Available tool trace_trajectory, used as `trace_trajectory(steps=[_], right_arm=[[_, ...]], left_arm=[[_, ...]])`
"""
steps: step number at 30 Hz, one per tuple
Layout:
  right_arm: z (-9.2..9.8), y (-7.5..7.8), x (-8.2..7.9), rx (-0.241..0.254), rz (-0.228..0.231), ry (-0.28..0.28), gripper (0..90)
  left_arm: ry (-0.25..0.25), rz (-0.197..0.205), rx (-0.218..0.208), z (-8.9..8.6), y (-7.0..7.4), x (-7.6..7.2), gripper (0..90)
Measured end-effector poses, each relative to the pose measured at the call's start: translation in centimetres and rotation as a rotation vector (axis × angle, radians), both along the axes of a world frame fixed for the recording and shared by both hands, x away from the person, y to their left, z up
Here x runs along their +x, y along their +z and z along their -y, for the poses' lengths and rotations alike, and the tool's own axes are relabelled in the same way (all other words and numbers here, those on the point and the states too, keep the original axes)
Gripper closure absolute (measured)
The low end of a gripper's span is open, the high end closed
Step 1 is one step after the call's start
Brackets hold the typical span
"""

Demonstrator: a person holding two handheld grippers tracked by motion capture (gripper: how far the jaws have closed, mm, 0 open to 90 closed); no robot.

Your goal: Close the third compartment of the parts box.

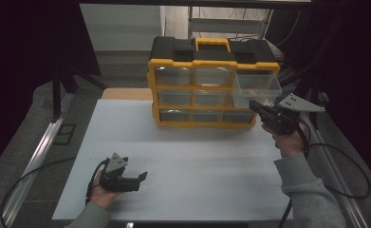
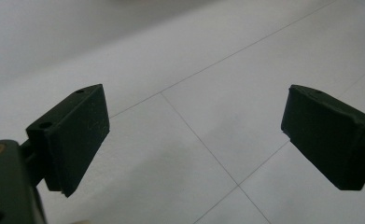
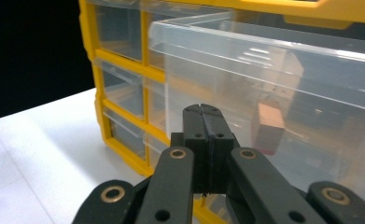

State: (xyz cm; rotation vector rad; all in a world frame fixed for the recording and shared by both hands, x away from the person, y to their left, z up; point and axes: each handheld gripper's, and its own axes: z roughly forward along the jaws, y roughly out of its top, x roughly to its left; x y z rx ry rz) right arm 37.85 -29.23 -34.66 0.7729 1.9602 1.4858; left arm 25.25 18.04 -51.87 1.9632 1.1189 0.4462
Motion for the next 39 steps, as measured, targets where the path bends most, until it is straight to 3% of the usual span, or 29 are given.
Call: trace_trajectory(steps=[3,39], right_arm=[[0.1,-0.1,0.3,0.006,-0.004,-0.025,89.1],[-0.5,0.4,2.5,0.026,-0.009,-0.085,89.0]], left_arm=[[0.001,0.0,0.0,0.0,0.0,0.0,8.4],[0.0,0.002,-0.002,0.0,0.0,0.0,8.4]])
